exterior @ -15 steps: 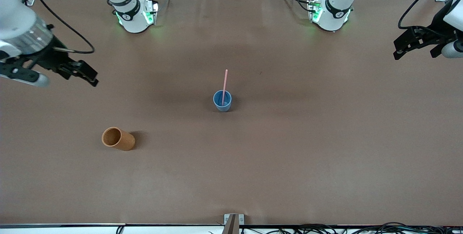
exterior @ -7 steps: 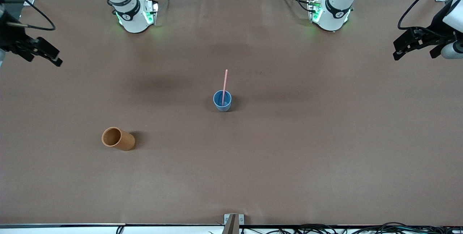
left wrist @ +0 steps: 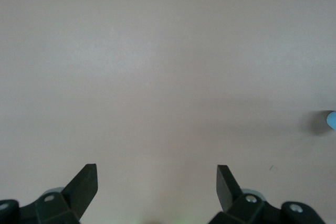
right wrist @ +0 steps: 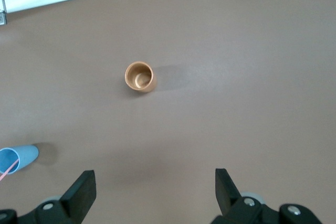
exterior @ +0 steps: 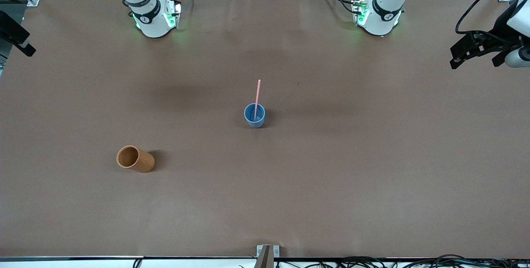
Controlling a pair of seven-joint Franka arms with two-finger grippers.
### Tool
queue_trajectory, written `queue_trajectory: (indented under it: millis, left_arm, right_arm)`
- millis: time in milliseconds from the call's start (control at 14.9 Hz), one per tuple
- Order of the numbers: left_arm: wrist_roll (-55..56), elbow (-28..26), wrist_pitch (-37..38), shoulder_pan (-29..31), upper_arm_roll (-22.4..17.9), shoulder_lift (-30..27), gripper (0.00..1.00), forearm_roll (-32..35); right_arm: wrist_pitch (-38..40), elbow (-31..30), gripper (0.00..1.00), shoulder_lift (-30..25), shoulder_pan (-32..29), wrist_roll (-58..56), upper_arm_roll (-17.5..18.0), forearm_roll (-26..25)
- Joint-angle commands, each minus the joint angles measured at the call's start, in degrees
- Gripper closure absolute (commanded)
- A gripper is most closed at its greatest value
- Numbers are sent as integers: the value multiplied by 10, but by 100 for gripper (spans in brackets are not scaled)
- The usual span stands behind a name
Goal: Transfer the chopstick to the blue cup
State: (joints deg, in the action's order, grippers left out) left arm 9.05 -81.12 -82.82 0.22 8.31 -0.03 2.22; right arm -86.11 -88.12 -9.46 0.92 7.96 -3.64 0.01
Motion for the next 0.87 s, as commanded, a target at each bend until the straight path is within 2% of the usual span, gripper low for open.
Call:
queue_trajectory:
  millis: [0,604,805]
  left_arm:
    - [-5,11,2,1,0,4,0,4]
    - [-11,11,0,1,0,7,0,3]
    - [-33,11,0,22,0,21,0,-13]
  right_arm:
    - [65,91,0,70,-13,-9,9,5]
    - [58,62,0,69,-10,-50,10,8]
    - [53,59,0,71,-11,-81,10,9]
